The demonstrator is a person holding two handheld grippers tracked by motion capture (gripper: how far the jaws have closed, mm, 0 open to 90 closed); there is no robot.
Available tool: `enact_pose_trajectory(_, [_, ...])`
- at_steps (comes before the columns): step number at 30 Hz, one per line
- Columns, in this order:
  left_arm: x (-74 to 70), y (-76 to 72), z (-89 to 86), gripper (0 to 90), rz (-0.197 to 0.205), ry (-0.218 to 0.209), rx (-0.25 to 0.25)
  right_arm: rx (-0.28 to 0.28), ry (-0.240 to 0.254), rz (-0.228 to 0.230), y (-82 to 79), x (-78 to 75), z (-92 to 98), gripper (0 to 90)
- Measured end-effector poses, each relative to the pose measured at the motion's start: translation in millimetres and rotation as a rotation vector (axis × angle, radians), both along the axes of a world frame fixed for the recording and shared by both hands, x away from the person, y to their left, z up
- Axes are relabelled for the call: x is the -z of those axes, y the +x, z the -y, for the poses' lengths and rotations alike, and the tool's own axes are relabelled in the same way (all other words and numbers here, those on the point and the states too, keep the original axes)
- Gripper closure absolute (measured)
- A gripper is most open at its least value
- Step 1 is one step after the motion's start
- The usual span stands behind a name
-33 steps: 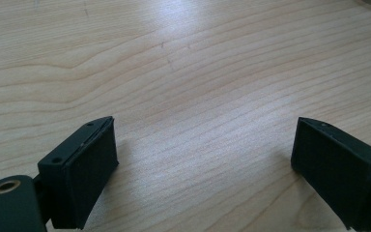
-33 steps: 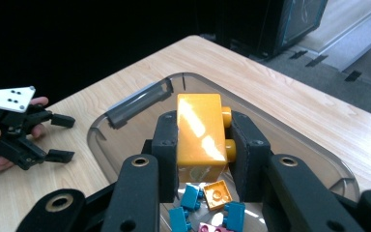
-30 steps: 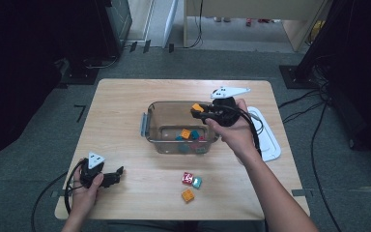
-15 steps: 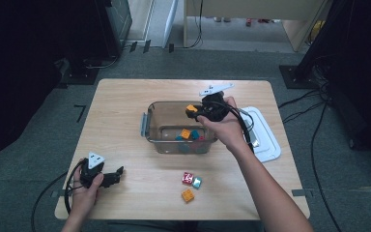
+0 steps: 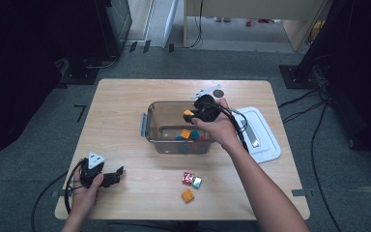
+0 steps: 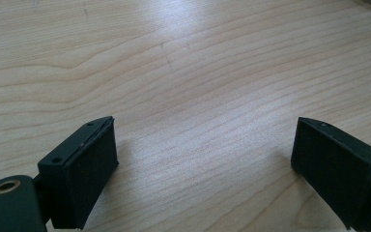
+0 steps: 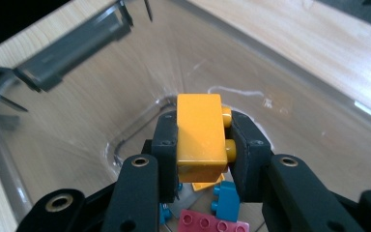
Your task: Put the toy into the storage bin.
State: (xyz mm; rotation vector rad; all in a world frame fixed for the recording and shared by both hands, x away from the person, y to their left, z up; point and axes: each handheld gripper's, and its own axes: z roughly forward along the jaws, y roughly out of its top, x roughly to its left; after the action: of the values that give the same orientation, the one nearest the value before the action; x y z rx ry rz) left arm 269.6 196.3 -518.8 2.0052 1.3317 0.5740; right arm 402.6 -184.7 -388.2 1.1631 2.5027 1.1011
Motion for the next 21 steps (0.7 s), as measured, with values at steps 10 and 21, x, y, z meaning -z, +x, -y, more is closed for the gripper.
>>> enact_pose_trajectory(10, [0.0,0.0,0.0,9.1,0.000,0.000,0.000,-0.007,-0.086,-0.087,5.1,12.2,-6.3,68.3])
enact_pose_trajectory(21, [0.0,0.0,0.0,9.1,0.000,0.000,0.000,-0.027,-0.168,-0.139,6.6,15.5,-13.3,68.0])
